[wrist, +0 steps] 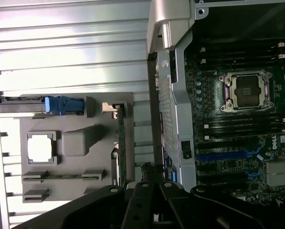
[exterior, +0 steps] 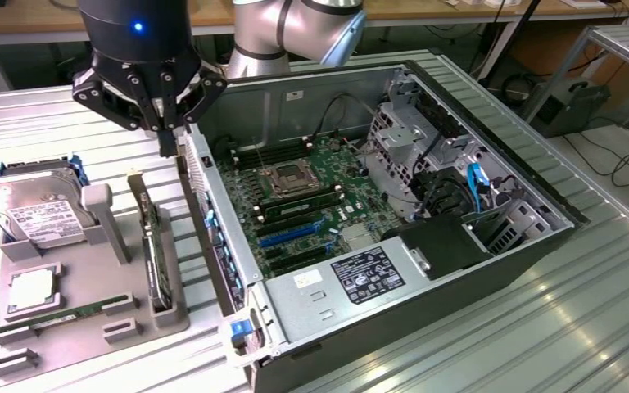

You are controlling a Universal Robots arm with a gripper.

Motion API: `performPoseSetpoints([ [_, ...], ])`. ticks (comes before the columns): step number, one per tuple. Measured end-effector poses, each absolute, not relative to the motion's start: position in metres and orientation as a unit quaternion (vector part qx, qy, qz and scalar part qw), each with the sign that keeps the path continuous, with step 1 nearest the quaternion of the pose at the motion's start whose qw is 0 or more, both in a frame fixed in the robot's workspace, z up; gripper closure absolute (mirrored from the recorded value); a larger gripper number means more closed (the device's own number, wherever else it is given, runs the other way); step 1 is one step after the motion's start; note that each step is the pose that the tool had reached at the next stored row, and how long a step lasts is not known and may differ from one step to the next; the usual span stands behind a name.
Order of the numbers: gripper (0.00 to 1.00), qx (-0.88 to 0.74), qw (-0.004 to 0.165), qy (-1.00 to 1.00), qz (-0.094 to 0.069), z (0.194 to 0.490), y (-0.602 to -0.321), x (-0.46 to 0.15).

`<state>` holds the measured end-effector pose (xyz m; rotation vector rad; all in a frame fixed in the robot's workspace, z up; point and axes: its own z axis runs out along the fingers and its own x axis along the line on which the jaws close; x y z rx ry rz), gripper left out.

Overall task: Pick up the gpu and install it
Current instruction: 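Reach for the gpu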

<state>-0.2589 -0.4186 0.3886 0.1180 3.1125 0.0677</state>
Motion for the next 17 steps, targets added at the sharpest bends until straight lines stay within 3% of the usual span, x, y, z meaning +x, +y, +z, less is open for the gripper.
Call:
performPoseSetpoints([
  [10,0.89,0.038,0.013,0.999,0.022,0.387,-0.451,-0.259],
  [17,0.89,0.038,0.013,0.999,0.022,0.387,-0.456,-0.259],
])
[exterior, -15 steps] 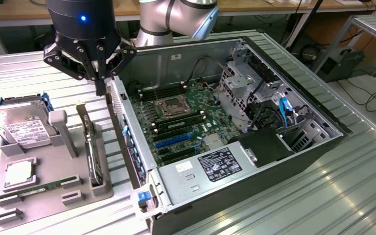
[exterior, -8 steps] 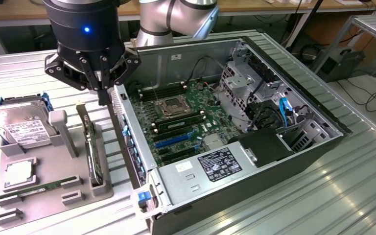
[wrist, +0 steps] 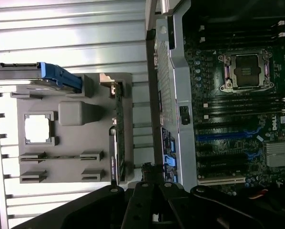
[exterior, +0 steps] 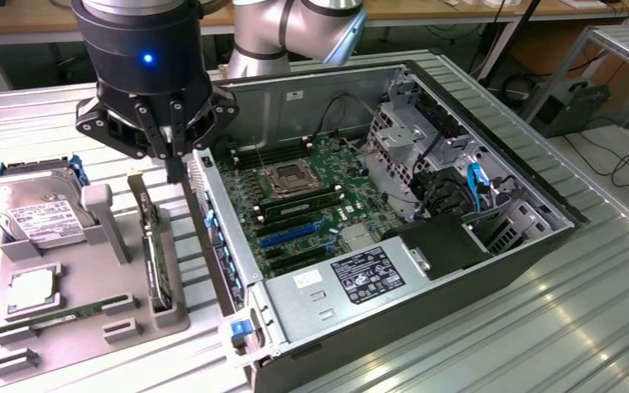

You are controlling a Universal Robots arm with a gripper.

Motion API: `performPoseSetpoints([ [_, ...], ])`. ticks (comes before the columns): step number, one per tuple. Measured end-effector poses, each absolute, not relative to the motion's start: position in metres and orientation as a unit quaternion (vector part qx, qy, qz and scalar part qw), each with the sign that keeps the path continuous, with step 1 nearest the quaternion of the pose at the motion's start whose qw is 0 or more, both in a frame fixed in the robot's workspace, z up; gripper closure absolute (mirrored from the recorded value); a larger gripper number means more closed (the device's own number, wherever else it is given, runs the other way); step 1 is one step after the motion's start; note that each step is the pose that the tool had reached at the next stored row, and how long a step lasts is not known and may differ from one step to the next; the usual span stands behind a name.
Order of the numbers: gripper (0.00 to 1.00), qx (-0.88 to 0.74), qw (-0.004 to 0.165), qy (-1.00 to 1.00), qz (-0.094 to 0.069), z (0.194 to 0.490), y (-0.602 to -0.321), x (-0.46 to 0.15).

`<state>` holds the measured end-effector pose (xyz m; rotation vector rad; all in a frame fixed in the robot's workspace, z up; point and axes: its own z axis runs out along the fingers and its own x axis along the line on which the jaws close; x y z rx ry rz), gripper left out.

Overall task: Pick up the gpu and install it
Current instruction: 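Reach for the gpu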

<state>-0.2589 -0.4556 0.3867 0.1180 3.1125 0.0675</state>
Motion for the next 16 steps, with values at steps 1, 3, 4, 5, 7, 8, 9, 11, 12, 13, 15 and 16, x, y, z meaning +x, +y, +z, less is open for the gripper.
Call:
performPoseSetpoints([
  [1,0.89,0.038,0.013,0.999,0.022,0.3867,-0.4560,-0.2589],
  [3,0.89,0.038,0.013,0.999,0.022,0.3866,-0.4571,-0.2589],
  [4,0.89,0.038,0.013,0.999,0.022,0.3865,-0.4575,-0.2588],
  [5,0.89,0.038,0.013,0.999,0.022,0.3865,-0.4579,-0.2589],
  [7,0.89,0.038,0.013,0.999,0.022,0.3864,-0.4594,-0.2589],
  [8,0.89,0.038,0.013,0.999,0.022,0.3864,-0.4599,-0.2589],
  [9,0.89,0.038,0.013,0.999,0.022,0.3863,-0.4604,-0.2589],
  [11,0.89,0.038,0.013,0.999,0.022,0.3863,-0.4616,-0.2589],
  [12,0.89,0.038,0.013,0.999,0.022,0.3862,-0.4621,-0.2589],
  [13,0.89,0.038,0.013,0.999,0.022,0.3862,-0.4625,-0.2589],
  [15,0.89,0.038,0.013,0.999,0.022,0.3862,-0.4634,-0.2589],
  [16,0.89,0.038,0.013,0.999,0.022,0.3861,-0.4639,-0.2589],
])
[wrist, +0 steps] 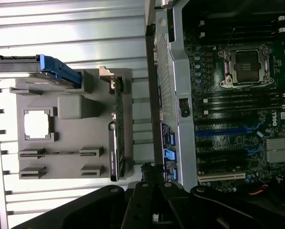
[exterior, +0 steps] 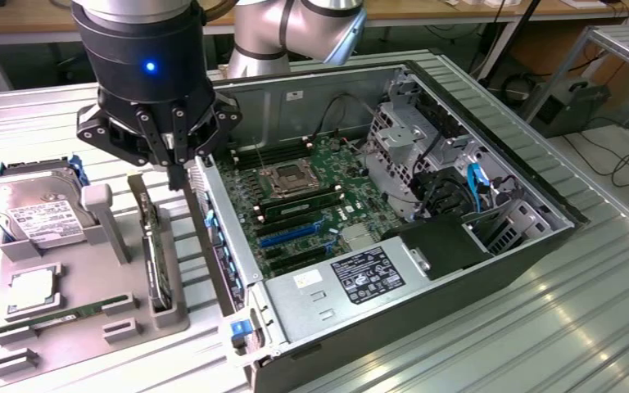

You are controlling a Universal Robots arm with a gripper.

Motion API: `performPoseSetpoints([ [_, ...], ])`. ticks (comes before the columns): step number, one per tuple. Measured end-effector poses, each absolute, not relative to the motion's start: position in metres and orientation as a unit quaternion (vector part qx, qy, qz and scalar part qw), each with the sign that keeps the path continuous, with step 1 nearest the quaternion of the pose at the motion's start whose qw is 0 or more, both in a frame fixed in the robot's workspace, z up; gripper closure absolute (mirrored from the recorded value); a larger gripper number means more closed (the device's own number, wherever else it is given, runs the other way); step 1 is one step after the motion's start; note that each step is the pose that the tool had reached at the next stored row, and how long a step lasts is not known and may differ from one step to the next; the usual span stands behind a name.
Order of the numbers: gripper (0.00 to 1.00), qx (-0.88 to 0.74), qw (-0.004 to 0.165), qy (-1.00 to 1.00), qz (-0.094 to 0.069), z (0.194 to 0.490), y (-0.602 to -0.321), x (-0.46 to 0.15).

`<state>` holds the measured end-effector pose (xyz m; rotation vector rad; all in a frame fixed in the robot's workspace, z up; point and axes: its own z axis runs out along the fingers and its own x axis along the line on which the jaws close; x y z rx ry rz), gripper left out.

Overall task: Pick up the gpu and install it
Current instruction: 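Reach for the gpu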

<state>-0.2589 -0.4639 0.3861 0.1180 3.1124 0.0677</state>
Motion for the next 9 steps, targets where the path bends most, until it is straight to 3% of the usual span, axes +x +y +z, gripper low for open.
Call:
performPoseSetpoints([
  [9,0.89,0.038,0.013,0.999,0.022,0.3858,-0.4680,-0.2589],
])
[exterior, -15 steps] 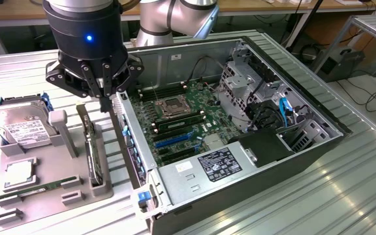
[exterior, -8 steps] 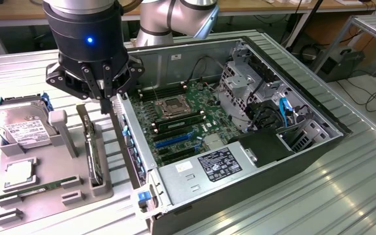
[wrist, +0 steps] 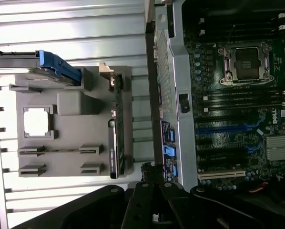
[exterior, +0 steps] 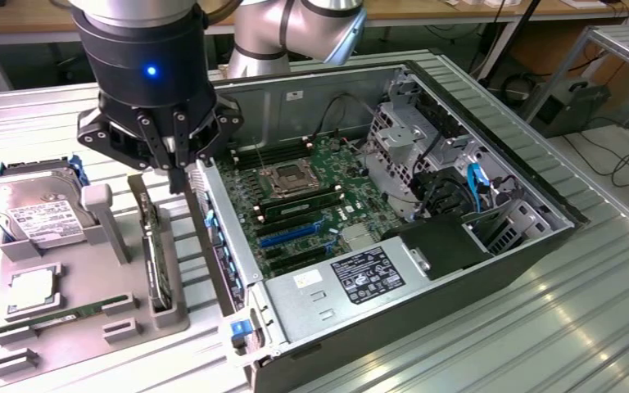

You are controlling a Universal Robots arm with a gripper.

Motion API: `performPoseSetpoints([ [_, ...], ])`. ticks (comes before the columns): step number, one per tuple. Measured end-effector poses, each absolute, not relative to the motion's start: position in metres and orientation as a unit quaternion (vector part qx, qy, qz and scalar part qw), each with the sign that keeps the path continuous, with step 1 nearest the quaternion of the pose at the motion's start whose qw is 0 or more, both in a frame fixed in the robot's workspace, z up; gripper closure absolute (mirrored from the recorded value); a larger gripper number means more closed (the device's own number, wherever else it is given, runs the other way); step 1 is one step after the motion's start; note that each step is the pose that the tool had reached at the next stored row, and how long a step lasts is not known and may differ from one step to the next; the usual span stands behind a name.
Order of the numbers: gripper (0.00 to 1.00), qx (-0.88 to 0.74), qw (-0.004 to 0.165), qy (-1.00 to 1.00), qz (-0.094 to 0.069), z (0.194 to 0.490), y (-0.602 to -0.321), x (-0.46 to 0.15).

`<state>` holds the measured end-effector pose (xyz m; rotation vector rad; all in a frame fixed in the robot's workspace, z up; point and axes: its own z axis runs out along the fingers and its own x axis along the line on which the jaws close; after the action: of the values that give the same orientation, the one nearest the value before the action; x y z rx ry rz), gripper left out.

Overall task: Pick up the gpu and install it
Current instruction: 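Reach for the gpu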

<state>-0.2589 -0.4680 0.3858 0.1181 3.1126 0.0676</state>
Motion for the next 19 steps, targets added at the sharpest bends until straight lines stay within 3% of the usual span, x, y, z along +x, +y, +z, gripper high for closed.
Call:
performPoseSetpoints([
  [19,0.89,0.038,0.013,0.999,0.022,0.3851,-0.4764,-0.2589],
])
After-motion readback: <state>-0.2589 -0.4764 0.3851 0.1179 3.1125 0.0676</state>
